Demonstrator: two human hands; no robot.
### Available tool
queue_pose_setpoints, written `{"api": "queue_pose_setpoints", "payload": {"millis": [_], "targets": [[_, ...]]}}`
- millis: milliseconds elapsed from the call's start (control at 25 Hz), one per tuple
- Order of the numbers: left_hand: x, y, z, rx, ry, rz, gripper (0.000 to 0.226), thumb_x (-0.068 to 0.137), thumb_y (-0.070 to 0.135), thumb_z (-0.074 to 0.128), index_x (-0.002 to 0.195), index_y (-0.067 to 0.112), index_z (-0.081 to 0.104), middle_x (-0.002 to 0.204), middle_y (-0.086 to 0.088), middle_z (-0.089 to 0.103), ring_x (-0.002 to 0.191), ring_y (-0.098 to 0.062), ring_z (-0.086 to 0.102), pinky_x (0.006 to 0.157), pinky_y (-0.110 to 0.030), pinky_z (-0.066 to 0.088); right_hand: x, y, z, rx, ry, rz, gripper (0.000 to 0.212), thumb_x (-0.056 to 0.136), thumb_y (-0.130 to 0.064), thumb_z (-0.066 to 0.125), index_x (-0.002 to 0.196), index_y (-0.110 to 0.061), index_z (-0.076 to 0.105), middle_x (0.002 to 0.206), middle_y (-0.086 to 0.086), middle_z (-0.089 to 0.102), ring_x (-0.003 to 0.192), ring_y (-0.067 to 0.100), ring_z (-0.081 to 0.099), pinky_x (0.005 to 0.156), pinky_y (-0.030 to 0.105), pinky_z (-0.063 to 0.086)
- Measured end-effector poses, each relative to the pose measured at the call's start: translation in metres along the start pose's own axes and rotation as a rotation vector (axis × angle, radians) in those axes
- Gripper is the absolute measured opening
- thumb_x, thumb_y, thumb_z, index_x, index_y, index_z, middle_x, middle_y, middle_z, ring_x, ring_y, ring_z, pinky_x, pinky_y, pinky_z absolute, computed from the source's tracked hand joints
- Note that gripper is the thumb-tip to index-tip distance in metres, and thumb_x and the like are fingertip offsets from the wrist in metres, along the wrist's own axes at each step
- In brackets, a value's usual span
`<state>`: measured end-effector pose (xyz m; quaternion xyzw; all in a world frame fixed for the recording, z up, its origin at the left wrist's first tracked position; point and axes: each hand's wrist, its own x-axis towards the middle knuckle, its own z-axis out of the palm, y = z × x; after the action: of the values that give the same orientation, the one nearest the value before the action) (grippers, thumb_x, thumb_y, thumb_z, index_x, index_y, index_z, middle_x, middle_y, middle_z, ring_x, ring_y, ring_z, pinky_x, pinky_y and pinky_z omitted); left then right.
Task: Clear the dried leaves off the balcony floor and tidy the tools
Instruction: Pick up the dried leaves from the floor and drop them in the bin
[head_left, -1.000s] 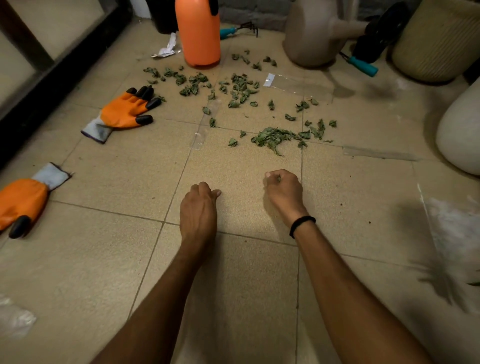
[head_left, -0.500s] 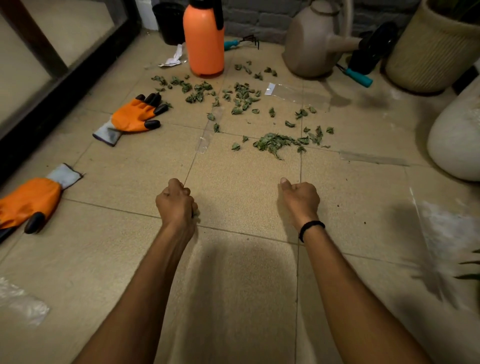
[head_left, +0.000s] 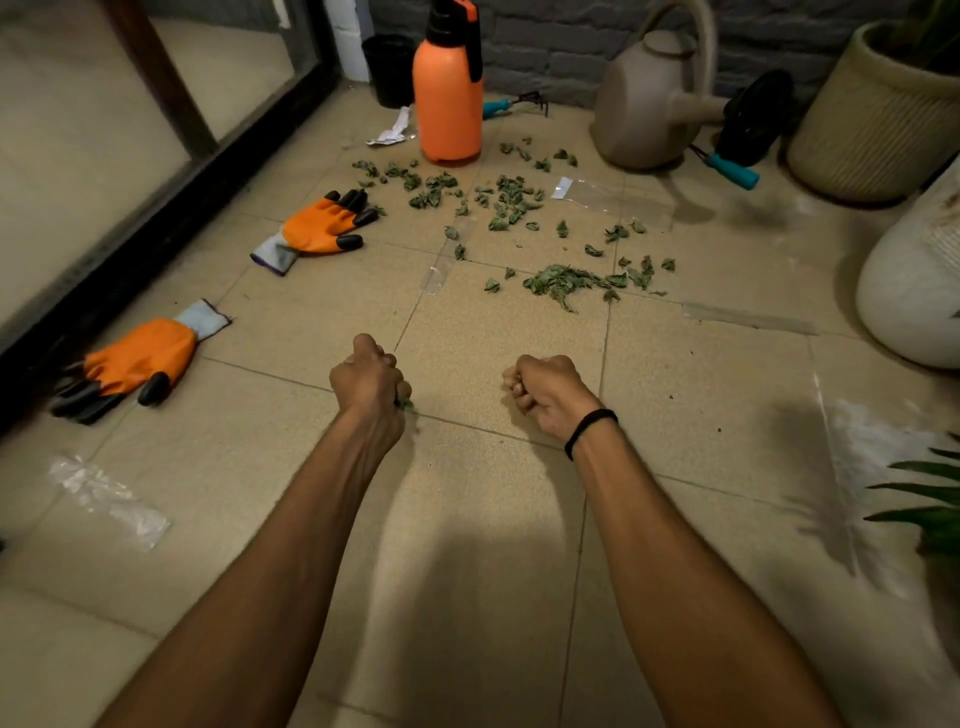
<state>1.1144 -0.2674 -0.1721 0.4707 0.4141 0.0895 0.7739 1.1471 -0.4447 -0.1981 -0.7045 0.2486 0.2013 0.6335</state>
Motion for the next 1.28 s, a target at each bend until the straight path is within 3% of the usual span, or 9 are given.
{"api": "queue_pose_setpoints", "payload": {"millis": [200, 320, 680, 840, 1000, 1280], "targets": [[-0.036, 0.058, -0.045, -0.052, 0.016, 0.066, 0.033, 0.097, 0.011, 0.039, 0.067, 0.021, 0.030, 0.048, 0.005, 0.022, 0.041, -0.012, 0.013, 0.042, -0.022, 0.013, -0.063, -0.032, 0.054, 0.069, -0.218, -0.026, 0.028, 0.098, -0.016, 0.047, 0.074, -0.009, 0.058, 0.061, 0.001, 0.051, 0.046, 0.007, 0.039, 0.037, 0.016, 0.027], [-0.060, 0.106, -0.099, -0.077, 0.077, 0.199, 0.035, 0.101, 0.016, 0.039, 0.067, 0.019, 0.031, 0.043, 0.006, 0.023, 0.034, -0.011, 0.016, 0.038, -0.017, 0.016, -0.110, -0.047, 0.108, 0.058, -0.350, -0.024, 0.026, 0.097, -0.015, 0.045, 0.073, -0.011, 0.054, 0.060, 0.000, 0.048, 0.044, 0.007, 0.035, 0.036, 0.016, 0.023], [-0.186, 0.226, -0.370, -0.191, 0.534, 0.484, 0.027, 0.096, 0.017, 0.039, 0.069, 0.020, 0.039, 0.048, 0.006, 0.033, 0.035, -0.010, 0.023, 0.039, -0.019, 0.018, -0.338, -0.008, 0.356, -0.103, -0.972, 0.027, 0.029, 0.096, -0.012, 0.039, 0.069, -0.015, 0.047, 0.057, -0.003, 0.043, 0.036, 0.003, 0.031, 0.031, 0.015, 0.019], [-0.263, 0.245, -0.481, -0.243, 0.792, 0.584, 0.025, 0.095, 0.016, 0.042, 0.070, 0.017, 0.042, 0.048, 0.005, 0.037, 0.033, -0.009, 0.028, 0.043, -0.022, 0.022, -0.459, 0.029, 0.420, -0.229, -1.212, 0.018, 0.026, 0.092, -0.008, 0.040, 0.069, -0.014, 0.049, 0.053, -0.002, 0.045, 0.037, 0.005, 0.032, 0.031, 0.016, 0.021], [-0.323, 0.236, -0.565, -0.312, 0.949, 0.647, 0.027, 0.095, 0.018, 0.043, 0.068, 0.020, 0.042, 0.047, 0.005, 0.036, 0.035, -0.012, 0.028, 0.045, -0.025, 0.022, -0.573, 0.057, 0.458, -0.372, -1.398, -0.064, 0.029, 0.094, -0.010, 0.040, 0.068, -0.015, 0.049, 0.054, -0.002, 0.045, 0.038, 0.006, 0.033, 0.033, 0.016, 0.022], [-0.430, 0.217, -0.741, -0.347, 1.237, 0.797, 0.027, 0.095, 0.020, 0.043, 0.069, 0.019, 0.043, 0.048, 0.005, 0.036, 0.035, -0.011, 0.027, 0.043, -0.024, 0.021, -0.765, 0.144, 0.515, -0.640, -1.590, -0.105, 0.028, 0.098, -0.014, 0.041, 0.071, -0.016, 0.051, 0.053, -0.003, 0.046, 0.039, 0.005, 0.034, 0.034, 0.015, 0.026]]}}
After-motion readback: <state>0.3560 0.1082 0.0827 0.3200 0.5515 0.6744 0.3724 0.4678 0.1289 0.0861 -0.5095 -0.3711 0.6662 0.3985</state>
